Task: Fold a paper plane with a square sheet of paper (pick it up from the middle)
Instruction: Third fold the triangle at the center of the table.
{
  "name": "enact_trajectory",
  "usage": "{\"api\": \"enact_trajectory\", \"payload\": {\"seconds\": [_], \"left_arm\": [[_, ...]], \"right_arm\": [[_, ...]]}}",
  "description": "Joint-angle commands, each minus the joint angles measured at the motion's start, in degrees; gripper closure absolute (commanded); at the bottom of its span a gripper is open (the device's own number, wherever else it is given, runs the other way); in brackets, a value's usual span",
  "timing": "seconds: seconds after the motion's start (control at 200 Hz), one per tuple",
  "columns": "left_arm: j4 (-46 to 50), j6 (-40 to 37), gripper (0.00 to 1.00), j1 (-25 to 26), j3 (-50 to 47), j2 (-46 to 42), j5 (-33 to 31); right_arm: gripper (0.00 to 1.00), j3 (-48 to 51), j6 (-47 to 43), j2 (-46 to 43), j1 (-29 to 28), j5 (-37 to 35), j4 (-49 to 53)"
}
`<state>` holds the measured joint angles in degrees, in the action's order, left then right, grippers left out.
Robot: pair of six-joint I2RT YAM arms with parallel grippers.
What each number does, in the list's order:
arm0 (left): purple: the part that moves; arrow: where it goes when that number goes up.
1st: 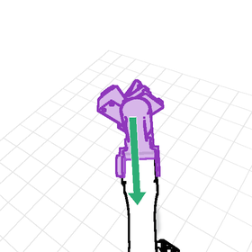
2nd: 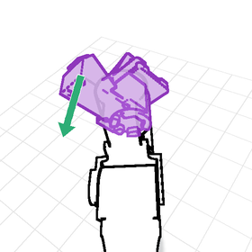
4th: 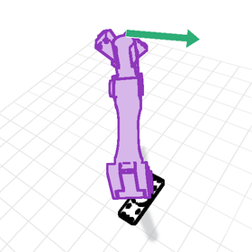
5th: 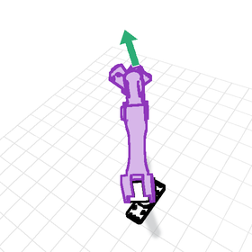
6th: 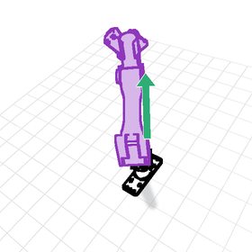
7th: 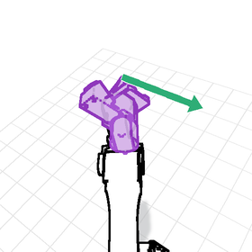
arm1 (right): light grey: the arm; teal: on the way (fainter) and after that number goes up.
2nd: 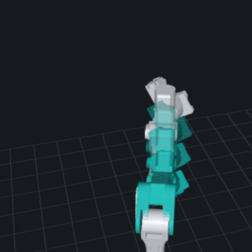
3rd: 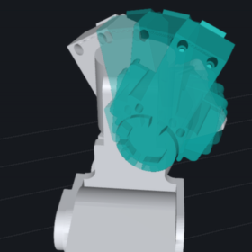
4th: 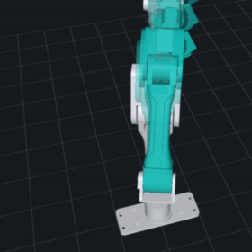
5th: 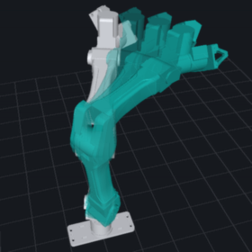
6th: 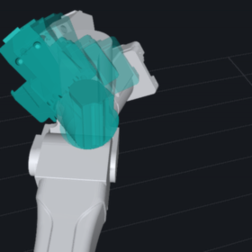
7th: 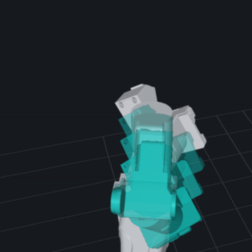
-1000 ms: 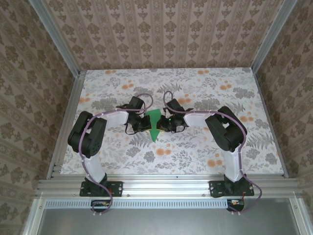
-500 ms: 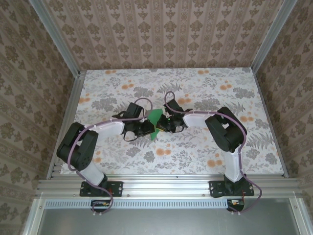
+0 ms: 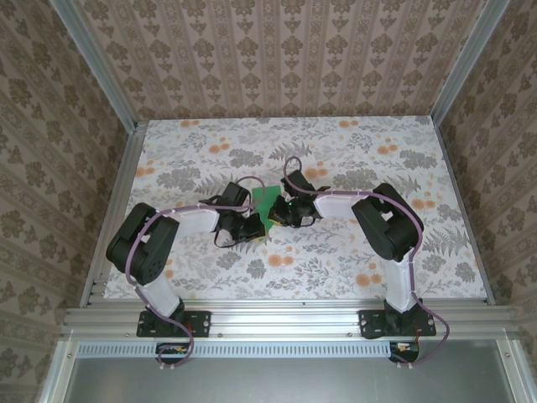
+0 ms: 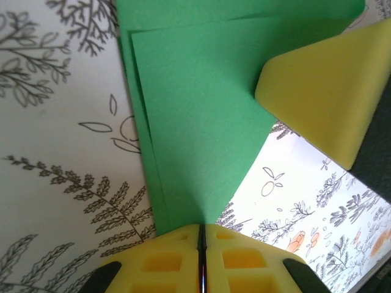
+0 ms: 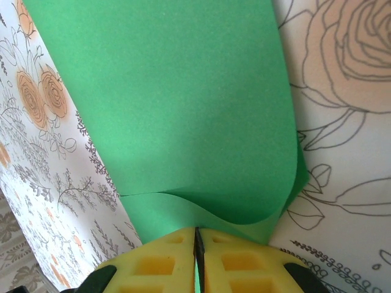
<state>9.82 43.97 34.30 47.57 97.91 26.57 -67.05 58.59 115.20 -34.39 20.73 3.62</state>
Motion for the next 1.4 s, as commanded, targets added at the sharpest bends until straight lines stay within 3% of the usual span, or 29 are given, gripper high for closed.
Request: {"api": "enact_trajectory", "payload": {"seconds": [0.0, 0.44, 0.65, 0.955, 1.175, 1.395], "left_arm": [[6.0, -0.7, 0.91, -0.1, 0.8, 2.0, -3.7], [13.3, -2.9, 0.95, -0.2, -0.4, 4.4, -7.8], [13.3, -3.3, 0.95, -0.2, -0.3, 4.8, -7.3], [13.0, -3.4, 0.98, -0.1, 0.3, 5.1, -7.1], [12.7, -3.4, 1.0, -0.1, 0.1, 5.1, -7.0], [11.9, -3.2, 1.0, -0.1, -0.1, 4.9, -6.6]], "right_arm": [[0.88, 0.2, 0.2, 2.2, 0.8, -5.5, 7.2], [0.87, -4.6, -12.3, 5.4, 7.7, 3.4, 2.1], [0.87, -6.4, -16.6, 4.3, 10.7, 3.1, 2.3], [0.87, -2.5, -17.4, -6.9, 4.2, 1.0, 5.9], [0.95, -0.2, -10.6, -4.2, -0.5, 2.2, 4.6], [1.0, 0.7, -6.1, -1.1, -1.4, 4.8, 1.4]]}}
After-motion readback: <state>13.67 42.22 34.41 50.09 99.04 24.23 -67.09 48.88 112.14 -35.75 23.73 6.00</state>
